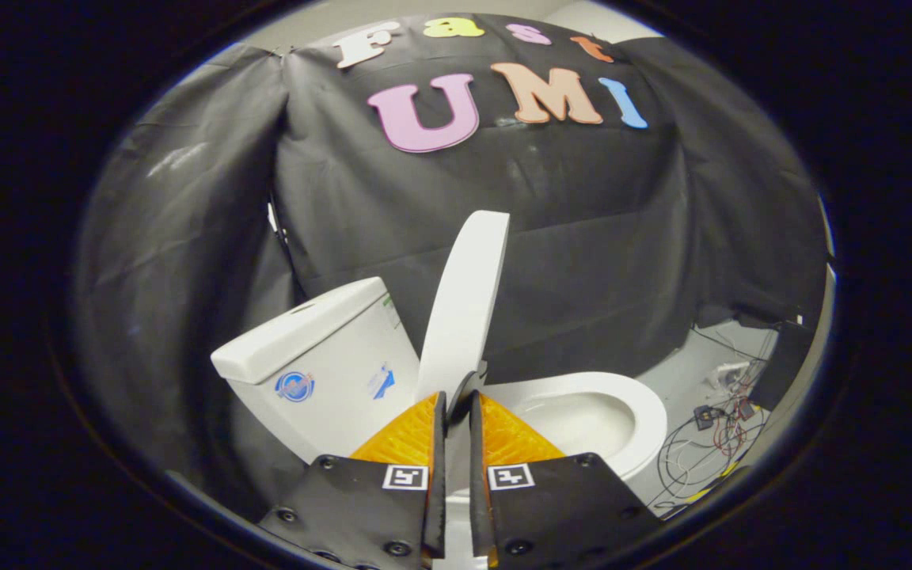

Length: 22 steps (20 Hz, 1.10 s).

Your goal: Open the toilet lid.

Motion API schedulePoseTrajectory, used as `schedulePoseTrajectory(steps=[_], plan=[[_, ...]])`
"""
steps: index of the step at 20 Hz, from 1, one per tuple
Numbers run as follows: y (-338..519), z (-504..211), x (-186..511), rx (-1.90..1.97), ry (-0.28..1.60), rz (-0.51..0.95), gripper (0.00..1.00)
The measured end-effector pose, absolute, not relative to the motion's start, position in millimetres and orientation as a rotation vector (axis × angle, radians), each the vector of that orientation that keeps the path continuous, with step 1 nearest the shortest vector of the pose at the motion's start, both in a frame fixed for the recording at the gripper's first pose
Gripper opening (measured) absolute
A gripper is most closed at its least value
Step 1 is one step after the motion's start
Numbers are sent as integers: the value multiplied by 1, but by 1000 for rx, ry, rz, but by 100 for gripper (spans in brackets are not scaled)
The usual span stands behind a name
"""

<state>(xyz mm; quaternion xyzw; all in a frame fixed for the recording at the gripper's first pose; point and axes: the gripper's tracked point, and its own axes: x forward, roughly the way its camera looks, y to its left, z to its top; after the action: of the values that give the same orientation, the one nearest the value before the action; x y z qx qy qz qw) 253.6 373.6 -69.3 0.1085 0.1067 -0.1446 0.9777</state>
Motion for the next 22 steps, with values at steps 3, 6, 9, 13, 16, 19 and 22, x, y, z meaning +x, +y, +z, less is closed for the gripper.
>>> schedulePoseTrajectory(steps=[3, 6, 9, 13, 16, 19, 22], plan=[[392, -61, 263, 200, 210, -251, 14], [411, -56, 273, 211, 196, -213, 14], [427, -53, 282, 202, 194, -175, 14], [448, -51, 292, 178, 199, -117, 14], [463, -51, 301, 186, 200, -85, 14], [476, -53, 307, 171, 202, -50, 14], [487, -53, 314, 158, 212, -20, 14]])
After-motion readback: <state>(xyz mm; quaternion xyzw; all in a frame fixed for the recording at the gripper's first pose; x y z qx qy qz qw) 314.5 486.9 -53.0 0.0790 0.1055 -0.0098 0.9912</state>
